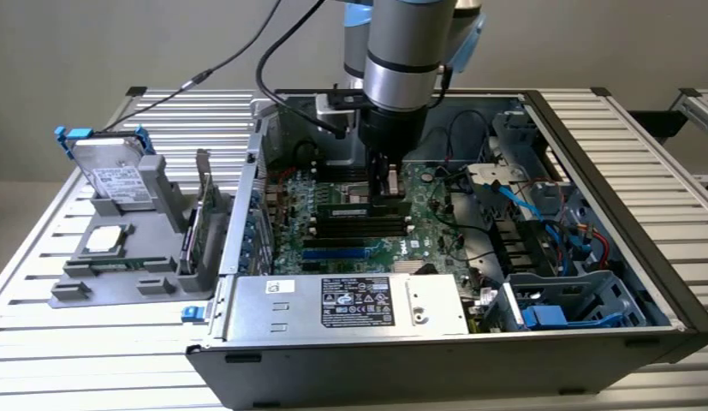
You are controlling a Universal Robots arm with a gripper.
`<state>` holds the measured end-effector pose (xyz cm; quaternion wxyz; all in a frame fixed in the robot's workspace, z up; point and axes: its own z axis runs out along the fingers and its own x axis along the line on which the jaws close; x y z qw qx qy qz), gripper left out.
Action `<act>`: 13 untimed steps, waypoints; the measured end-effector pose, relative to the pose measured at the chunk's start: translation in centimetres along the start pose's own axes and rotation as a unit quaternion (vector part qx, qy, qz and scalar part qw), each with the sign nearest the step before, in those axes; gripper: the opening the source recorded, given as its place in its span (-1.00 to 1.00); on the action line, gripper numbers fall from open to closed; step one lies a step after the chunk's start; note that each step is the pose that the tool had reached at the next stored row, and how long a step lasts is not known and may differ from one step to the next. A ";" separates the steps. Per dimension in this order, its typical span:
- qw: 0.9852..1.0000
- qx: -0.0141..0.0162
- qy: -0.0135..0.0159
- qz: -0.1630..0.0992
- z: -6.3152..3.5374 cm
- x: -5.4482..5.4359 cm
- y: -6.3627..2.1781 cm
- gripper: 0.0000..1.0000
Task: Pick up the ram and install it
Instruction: 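Pick up the ram and move it above insertion slot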
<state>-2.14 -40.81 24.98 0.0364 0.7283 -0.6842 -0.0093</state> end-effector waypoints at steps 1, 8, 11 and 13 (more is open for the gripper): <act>1.000 0.000 0.000 0.000 0.18 0.0 -0.02 -0.73; 1.000 -0.001 0.000 0.000 1.24 0.0 -0.27 -0.73; 1.000 -0.006 -0.001 0.000 1.25 0.0 -0.28 -0.73; 1.000 -0.011 -0.001 0.000 1.25 0.0 -0.28 -0.73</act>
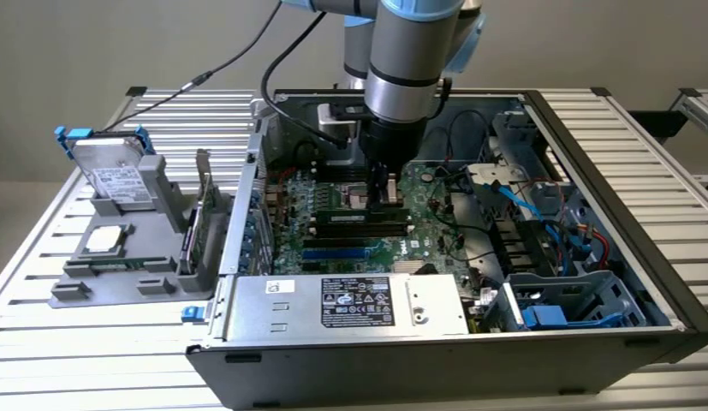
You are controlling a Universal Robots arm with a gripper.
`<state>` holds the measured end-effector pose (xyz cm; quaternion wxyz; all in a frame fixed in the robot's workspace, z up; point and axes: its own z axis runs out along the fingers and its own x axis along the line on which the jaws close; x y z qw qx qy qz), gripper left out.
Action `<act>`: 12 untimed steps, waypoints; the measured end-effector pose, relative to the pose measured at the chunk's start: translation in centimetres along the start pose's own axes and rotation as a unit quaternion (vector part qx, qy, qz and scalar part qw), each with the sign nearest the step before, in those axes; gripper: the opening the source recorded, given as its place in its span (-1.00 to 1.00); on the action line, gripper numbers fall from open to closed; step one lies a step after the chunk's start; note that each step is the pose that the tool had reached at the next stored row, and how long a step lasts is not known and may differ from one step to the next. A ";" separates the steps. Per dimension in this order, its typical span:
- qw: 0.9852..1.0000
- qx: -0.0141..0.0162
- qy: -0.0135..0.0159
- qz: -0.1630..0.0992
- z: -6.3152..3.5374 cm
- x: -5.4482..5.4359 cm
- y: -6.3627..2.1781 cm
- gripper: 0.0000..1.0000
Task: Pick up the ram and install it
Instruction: 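Pick up the ram and move it above insertion slot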
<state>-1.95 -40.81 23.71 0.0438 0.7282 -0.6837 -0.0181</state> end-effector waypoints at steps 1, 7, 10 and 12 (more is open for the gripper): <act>1.000 -0.001 0.000 0.000 0.02 0.0 0.00 -0.73; 1.000 -0.001 0.000 0.000 0.94 -0.1 -0.14 -0.73; 1.000 -0.001 0.000 0.000 0.98 -0.1 -0.14 -0.73; 1.000 -0.001 0.000 0.000 1.03 -0.1 -0.15 -0.73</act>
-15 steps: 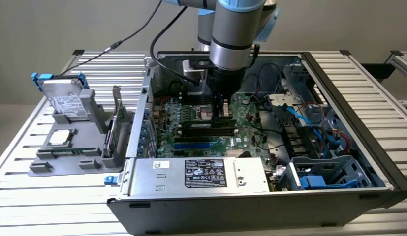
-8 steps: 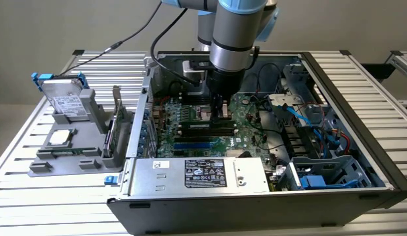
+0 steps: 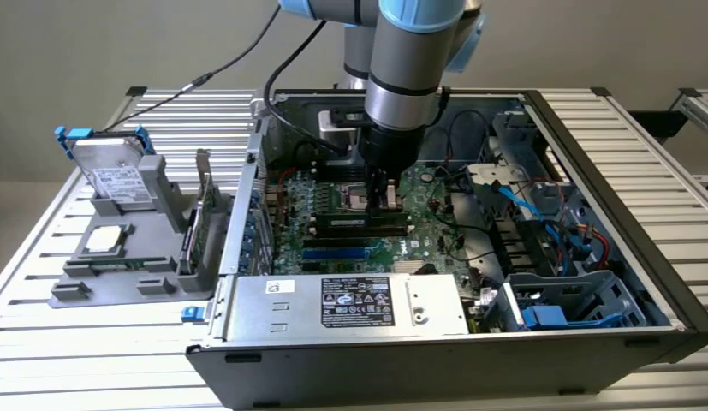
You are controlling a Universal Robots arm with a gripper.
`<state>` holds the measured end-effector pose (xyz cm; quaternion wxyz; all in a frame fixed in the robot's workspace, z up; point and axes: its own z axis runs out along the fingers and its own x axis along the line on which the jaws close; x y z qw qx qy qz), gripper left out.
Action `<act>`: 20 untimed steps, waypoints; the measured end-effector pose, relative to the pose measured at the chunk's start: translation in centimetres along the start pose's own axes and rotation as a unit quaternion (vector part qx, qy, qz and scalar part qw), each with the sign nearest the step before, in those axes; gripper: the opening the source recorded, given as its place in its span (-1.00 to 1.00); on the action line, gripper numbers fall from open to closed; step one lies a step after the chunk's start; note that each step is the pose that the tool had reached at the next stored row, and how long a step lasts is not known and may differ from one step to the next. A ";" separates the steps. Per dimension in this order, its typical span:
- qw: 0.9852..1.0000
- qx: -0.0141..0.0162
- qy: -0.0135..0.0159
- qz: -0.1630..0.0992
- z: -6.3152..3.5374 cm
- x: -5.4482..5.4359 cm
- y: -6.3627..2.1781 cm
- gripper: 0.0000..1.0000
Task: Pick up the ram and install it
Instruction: 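Pick up the ram and move it above insertion slot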
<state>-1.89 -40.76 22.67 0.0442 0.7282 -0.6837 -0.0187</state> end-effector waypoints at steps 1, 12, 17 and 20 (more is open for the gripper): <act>1.000 0.000 0.000 0.000 0.06 0.0 -0.01 -0.73; 1.000 0.000 0.000 0.000 0.21 0.0 -0.04 -0.73; 1.000 0.000 0.000 0.001 0.33 0.0 -0.06 -0.73; 1.000 0.000 0.000 0.001 0.35 0.0 -0.06 -0.73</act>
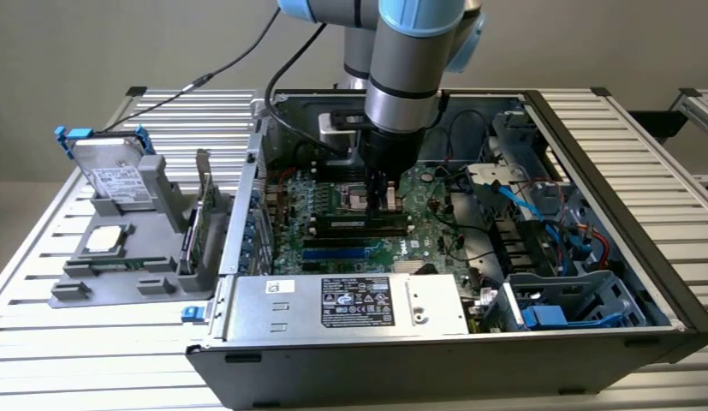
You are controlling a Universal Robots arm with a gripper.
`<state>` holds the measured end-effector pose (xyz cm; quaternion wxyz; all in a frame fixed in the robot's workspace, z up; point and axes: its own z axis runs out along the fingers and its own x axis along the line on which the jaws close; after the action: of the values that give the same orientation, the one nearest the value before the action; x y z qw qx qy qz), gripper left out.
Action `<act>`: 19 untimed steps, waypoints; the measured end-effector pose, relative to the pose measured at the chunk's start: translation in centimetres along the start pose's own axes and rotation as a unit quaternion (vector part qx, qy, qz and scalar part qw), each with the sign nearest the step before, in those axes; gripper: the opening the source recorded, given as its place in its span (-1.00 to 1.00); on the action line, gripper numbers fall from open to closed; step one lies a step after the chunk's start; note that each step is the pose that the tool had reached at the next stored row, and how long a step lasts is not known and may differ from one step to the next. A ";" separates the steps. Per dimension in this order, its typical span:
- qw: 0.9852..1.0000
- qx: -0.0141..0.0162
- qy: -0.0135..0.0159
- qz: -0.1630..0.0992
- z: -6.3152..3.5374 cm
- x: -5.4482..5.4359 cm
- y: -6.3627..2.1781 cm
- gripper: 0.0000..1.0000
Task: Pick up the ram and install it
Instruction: 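Pick up the ram and move it above insertion slot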
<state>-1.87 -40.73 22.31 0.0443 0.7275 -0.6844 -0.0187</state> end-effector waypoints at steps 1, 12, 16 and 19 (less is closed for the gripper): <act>1.000 0.000 0.000 0.000 0.04 0.0 0.00 -0.73; 1.000 0.000 0.000 0.002 0.25 0.0 -0.05 -0.73; 1.000 0.000 0.000 0.004 0.29 0.0 -0.06 -0.73; 1.000 0.000 -0.001 0.009 0.31 0.0 -0.07 -0.73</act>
<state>-1.83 -40.73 21.99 0.0441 0.7214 -0.6908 -0.0191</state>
